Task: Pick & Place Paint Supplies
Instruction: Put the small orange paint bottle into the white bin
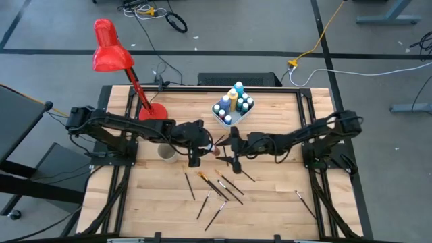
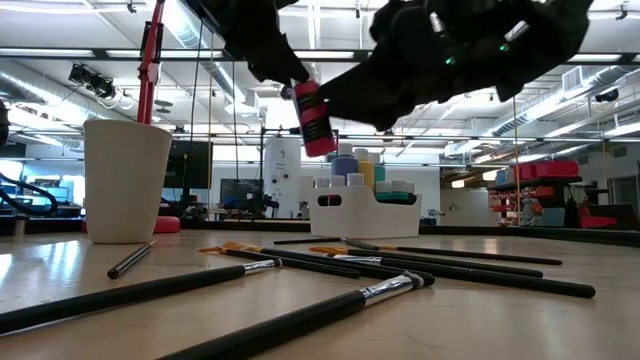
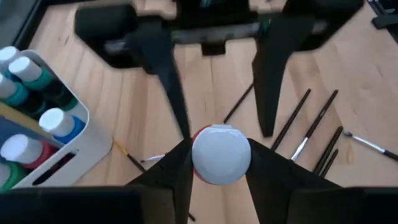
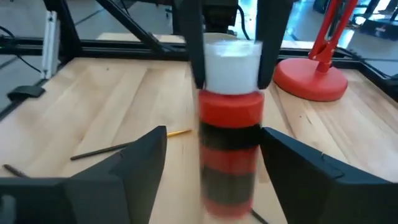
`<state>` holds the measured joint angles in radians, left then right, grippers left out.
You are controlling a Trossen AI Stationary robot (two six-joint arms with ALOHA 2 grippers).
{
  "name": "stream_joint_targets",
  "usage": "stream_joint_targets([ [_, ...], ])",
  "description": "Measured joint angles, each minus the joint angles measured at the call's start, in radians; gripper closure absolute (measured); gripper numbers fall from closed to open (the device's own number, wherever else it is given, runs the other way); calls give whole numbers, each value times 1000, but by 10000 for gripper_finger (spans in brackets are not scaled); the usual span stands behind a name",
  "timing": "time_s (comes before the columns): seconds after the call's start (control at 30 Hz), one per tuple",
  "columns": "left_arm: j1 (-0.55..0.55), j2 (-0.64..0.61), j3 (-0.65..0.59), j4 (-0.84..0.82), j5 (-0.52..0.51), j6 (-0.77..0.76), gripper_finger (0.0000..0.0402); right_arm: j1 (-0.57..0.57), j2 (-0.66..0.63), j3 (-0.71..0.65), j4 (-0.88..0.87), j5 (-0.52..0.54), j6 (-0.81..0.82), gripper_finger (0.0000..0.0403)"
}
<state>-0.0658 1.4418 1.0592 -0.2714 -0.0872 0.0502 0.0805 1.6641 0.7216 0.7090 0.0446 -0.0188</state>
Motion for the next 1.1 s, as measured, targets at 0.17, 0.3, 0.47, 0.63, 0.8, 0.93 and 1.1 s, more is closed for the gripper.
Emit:
stream_joint_targets([
  [0.17, 1, -1, 0, 17, -8, 10, 260, -1, 54, 61, -16, 79, -22, 127],
  [0.3, 2, -1, 0, 17, -7, 9, 268, -8, 59, 83, -24, 112, -36, 125],
  [0.47, 1, -1, 0, 16, -9, 8, 267, -7, 60, 84, -17, 84, -44, 137],
  [0.63, 1, -1, 0, 5, -9, 7, 260, -8, 60, 84, -22, 85, -44, 171],
  [0.8, 1, -1, 0, 2, -9, 7, 266, -8, 60, 84, -24, 85, -21, 225],
  [0.93, 1, -1, 0, 0, -5, 7, 252, -7, 59, 85, -32, 85, -15, 266],
  [1.1, 1, -1, 0, 2, -10, 10, 228, -7, 59, 84, -56, 105, -13, 270],
])
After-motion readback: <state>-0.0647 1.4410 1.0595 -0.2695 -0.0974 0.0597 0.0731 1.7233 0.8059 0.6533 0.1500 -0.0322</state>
